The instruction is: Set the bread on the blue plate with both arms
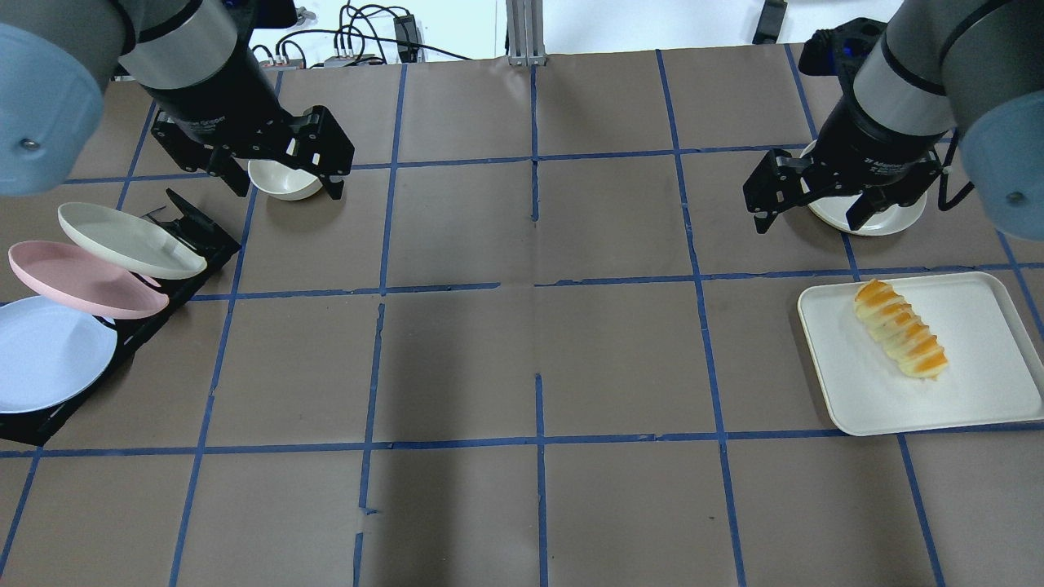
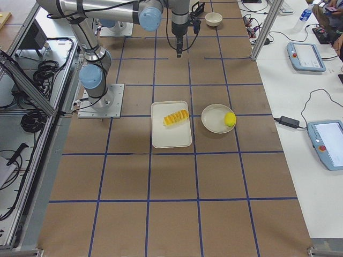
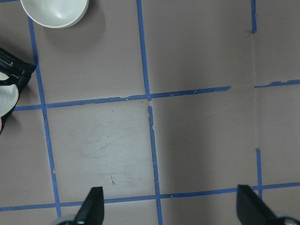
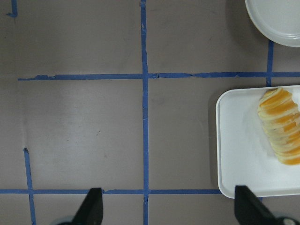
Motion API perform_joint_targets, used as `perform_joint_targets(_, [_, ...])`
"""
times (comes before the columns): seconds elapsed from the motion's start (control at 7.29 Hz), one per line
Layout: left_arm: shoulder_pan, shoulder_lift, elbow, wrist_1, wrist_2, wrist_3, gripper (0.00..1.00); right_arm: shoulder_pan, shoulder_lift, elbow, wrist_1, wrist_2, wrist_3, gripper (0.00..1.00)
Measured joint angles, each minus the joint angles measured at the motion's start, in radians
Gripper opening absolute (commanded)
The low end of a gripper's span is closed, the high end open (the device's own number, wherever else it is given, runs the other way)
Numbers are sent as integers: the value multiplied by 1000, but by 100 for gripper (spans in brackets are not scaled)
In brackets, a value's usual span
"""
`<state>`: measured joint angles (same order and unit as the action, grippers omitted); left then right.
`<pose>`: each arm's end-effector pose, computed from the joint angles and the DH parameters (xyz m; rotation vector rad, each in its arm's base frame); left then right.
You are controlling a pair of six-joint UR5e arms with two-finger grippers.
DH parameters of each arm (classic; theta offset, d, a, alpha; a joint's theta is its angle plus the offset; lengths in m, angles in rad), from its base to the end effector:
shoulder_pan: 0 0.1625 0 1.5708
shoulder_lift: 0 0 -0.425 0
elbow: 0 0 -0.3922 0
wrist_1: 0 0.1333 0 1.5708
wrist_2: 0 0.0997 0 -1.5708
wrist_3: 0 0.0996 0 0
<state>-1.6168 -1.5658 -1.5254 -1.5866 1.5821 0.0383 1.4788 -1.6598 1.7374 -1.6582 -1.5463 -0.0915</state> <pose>-0.1547 -0.4861 0.5112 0.1316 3.1272 -0.0542 0.0935 -0.4645 0.4568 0.0006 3.1180 -0.0187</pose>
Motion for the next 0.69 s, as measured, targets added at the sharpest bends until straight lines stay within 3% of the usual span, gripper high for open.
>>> perform_joint_targets(0.69, [2, 0, 6, -2, 0, 2, 100, 0, -1, 15, -1, -1, 0, 100])
